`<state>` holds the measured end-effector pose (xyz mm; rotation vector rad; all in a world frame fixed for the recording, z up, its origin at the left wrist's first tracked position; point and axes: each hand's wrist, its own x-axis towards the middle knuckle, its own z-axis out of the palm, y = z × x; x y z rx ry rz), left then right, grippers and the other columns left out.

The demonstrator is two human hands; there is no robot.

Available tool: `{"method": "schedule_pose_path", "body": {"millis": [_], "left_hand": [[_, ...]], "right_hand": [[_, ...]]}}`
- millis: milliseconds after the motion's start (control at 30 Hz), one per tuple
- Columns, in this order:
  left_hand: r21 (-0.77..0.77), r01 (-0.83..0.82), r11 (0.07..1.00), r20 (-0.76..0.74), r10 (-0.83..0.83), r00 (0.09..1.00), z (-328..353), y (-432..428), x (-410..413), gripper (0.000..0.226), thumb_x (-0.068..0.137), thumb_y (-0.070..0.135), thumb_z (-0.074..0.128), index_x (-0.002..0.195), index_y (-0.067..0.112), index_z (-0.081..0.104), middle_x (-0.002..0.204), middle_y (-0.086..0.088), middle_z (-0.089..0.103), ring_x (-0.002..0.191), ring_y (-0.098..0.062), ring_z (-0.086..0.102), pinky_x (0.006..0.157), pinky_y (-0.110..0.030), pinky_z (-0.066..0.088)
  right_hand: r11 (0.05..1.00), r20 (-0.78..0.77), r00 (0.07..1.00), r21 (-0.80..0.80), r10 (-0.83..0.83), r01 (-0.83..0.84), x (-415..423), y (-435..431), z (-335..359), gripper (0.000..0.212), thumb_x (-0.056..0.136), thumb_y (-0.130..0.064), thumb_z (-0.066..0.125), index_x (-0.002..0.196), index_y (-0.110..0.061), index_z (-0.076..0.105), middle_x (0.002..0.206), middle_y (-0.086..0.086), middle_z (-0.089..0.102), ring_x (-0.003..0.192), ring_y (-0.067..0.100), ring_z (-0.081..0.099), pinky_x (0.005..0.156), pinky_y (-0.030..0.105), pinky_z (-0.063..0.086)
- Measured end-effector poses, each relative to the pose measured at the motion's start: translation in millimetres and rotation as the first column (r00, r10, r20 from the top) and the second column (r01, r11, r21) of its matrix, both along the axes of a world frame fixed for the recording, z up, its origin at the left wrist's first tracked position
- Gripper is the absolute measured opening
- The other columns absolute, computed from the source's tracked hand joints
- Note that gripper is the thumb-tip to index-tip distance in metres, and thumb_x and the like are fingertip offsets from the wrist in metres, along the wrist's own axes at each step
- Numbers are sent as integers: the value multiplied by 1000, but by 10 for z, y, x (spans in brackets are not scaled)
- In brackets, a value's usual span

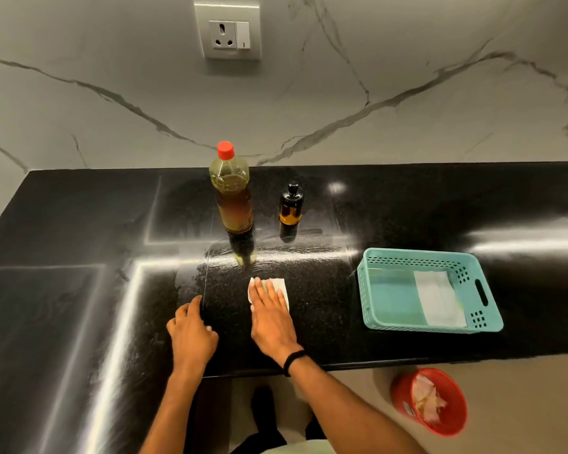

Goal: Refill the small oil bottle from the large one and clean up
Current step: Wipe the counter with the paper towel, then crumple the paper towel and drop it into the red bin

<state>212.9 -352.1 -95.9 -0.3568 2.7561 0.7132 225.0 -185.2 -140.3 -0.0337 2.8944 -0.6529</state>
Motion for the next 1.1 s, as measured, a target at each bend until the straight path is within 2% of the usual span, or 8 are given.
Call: {"method": "schedule_pose_path", "body": {"millis": [133,200,267,333,533,700,833,1100], "left_hand": [[413,-149,899,12,158,987,68,254,63,53,87,1,63,137,15,52,130,-14,58,107,-27,61,96,-37,47],[590,-248,768,116,223,968,148,394,139,44,93,8,61,135,16,53,126,-12,62,102,-21,62,96,-36,49],[714,-383,586,291,250,924,246,484,222,34,97,21,60,131,16,56,121,-8,65,104,-18,63,98,-41,50],[798,-451,401,443,118,889,370,536,294,31,98,34,57,119,12,64,114,-6,72,105,-20,67,94,-41,52],[858,-441,263,431,96,897,445,696,409,23,88,9,68,109,-2,69,102,-18,74,99,-33,70,82,-40,59],[793,-225,566,203,103,974,378,803,437,14,91,7,65,88,12,77,82,-9,77,85,-32,73,78,-44,60],[514,-67,855,38,55,998,372,862,445,23,90,8,61,91,21,79,77,10,74,73,-2,67,60,-15,52],[576,-106,810,98,60,993,447,957,447,7,88,21,72,88,24,78,48,-5,64,37,-10,54,37,-24,44]], "right_hand": [[820,141,959,-496,-247,285,89,28,109,52,99,-1,37,146,-21,44,152,5,43,142,21,36,113,20,26],[292,491,785,-742,-378,604,149,67,334,39,101,-6,38,127,-24,62,131,13,63,110,27,61,87,21,46],[-277,744,642,-667,-185,692,223,176,536,35,101,-8,37,125,-9,62,129,25,61,103,31,62,86,35,51],[-498,795,606,-510,40,702,317,315,708,39,99,-15,40,131,2,55,135,30,54,116,39,57,103,50,44],[-471,776,619,-505,119,723,484,417,1010,44,97,-24,54,129,6,58,132,32,55,117,40,58,102,51,47],[-238,730,669,-681,-143,693,547,346,924,31,91,9,55,118,-2,64,110,25,70,93,32,69,76,40,59],[-52,681,646,-701,-344,711,581,381,874,29,89,11,58,107,-8,71,97,14,76,90,26,72,79,35,59],[-87,718,494,-604,-490,792,696,559,851,21,71,14,76,90,6,72,81,16,74,68,24,70,57,29,57]]}}
